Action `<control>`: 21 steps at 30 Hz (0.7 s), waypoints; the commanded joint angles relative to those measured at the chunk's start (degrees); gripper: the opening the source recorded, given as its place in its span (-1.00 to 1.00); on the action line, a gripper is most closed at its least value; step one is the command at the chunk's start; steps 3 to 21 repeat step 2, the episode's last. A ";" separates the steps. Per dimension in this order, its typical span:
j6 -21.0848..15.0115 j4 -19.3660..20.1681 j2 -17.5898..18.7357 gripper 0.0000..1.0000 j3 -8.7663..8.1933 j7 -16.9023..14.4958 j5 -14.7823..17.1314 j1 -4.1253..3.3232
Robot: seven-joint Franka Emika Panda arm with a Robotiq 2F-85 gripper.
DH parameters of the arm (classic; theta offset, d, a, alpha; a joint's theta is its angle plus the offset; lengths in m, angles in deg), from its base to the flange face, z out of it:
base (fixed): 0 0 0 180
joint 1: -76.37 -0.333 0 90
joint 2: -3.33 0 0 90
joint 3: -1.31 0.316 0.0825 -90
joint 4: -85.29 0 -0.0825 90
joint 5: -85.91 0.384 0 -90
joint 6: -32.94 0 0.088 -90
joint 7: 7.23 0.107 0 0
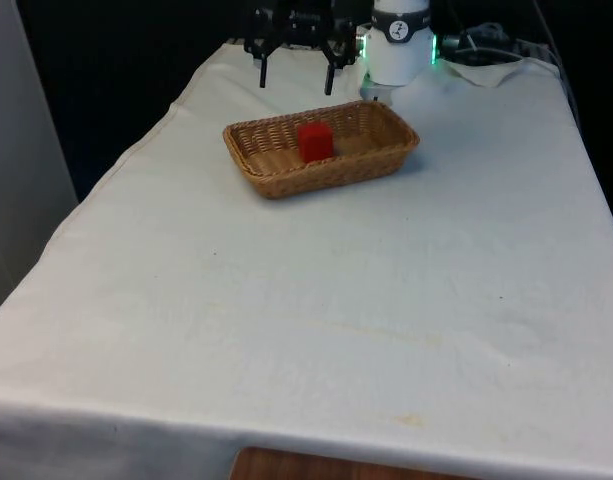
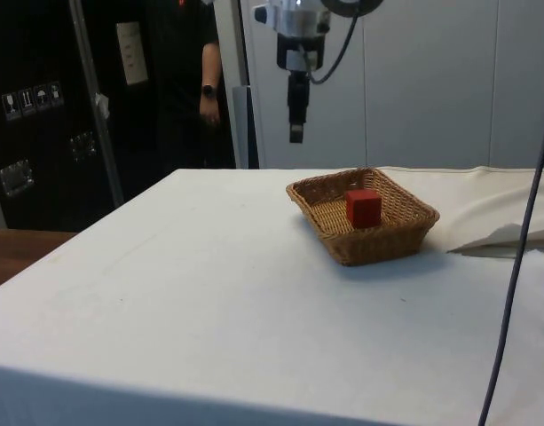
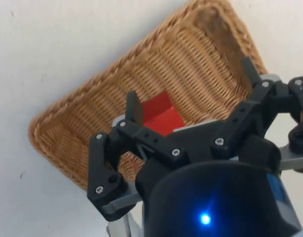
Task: Pick up the cube and place it into the basket.
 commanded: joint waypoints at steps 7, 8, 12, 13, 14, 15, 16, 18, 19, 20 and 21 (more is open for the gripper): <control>0.52 -1.20 0.74 1.00 0.17 0.06 0.63 -0.17; 0.52 -1.20 0.74 1.00 0.17 0.06 0.63 -0.17; 0.52 -1.20 0.74 1.00 0.17 0.06 0.63 -0.17; 0.52 -1.20 0.74 1.00 0.17 0.06 0.63 -0.17; 0.52 -1.20 0.74 1.00 0.17 0.06 0.63 -0.17; 0.52 -1.20 0.74 1.00 0.17 0.06 0.63 -0.17; 0.52 -1.20 0.74 1.00 0.17 0.06 0.63 -0.17; 0.52 -1.20 0.74 1.00 0.17 0.06 0.63 -0.17; 0.52 -1.20 0.74 1.00 0.17 0.06 0.63 -0.17; 0.52 -1.20 0.74 1.00 0.17 0.06 0.63 -0.17; 0.52 -1.20 0.74 1.00 0.17 0.06 0.63 -0.17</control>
